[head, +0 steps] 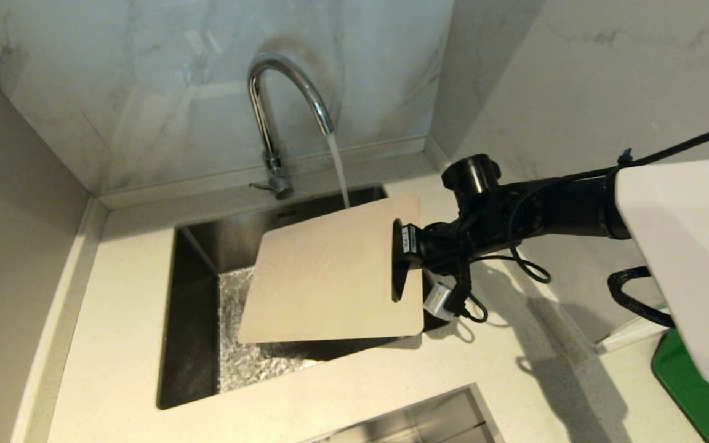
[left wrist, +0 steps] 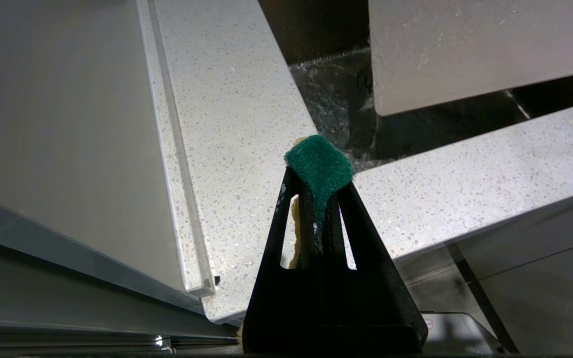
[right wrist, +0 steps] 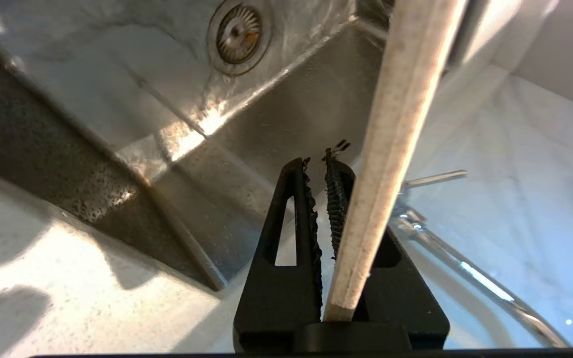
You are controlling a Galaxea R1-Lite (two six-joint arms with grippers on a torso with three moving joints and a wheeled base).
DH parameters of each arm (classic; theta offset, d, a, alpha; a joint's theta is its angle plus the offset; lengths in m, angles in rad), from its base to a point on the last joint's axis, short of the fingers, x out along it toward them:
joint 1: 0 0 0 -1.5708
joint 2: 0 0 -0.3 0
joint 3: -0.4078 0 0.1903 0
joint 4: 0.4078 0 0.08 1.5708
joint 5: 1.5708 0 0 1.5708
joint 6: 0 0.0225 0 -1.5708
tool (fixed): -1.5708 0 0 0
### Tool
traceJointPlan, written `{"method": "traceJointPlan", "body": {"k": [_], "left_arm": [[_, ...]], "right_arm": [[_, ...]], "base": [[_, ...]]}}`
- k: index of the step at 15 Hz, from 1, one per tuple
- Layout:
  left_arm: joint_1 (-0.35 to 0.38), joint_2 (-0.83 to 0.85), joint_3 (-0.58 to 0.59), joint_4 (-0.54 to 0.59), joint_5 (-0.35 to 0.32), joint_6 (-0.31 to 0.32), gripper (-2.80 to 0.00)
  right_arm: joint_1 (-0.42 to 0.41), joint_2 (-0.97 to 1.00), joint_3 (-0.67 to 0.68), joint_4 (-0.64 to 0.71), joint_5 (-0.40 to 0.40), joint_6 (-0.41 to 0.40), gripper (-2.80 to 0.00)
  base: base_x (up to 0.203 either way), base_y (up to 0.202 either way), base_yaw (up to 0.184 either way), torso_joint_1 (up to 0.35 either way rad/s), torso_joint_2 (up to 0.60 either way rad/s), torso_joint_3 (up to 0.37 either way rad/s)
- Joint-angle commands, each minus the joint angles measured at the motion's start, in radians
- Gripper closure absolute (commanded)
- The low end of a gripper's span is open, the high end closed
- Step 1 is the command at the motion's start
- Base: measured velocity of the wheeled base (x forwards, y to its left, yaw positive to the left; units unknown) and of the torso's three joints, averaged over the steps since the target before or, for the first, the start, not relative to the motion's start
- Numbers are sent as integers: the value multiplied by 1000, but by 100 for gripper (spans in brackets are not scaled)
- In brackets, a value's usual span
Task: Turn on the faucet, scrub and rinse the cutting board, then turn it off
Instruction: Scrub the cutting board underwater
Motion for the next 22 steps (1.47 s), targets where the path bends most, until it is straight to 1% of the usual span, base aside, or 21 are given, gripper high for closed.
{"method": "traceJointPlan", "body": {"k": [1, 3, 7, 8, 10, 13, 15, 22], "left_arm": [[1, 1, 2, 1, 0, -1, 0], [1, 1, 1, 1, 0, -1, 0], [1, 1, 2, 1, 0, -1, 0], [1, 1, 2, 1, 0, -1, 0], [1, 1, 1, 1, 0, -1, 0], [1, 1, 2, 1, 0, -1, 0], [1, 1, 1, 1, 0, -1, 0], [1, 1, 2, 1, 0, -1, 0]], "right_arm": [[6, -110, 88, -1, 8, -16, 0], [10, -169, 150, -15, 19, -16, 0], [8, -269, 306, -168, 61, -5, 0], [7, -286, 322, -181, 67, 4, 0], [7, -291, 324, -183, 95, 7, 0], [7, -304, 338, -181, 111, 13, 0], [7, -318, 362, -182, 113, 18, 0], [5, -316, 348, -182, 113, 20, 0]], "base": [[0, 0, 0, 0, 0, 0], [0, 0, 0, 0, 0, 0], [0, 0, 0, 0, 0, 0], [0, 0, 0, 0, 0, 0], [0, 0, 0, 0, 0, 0], [0, 0, 0, 0, 0, 0], [0, 0, 0, 0, 0, 0], [0, 0, 0, 0, 0, 0]]}}
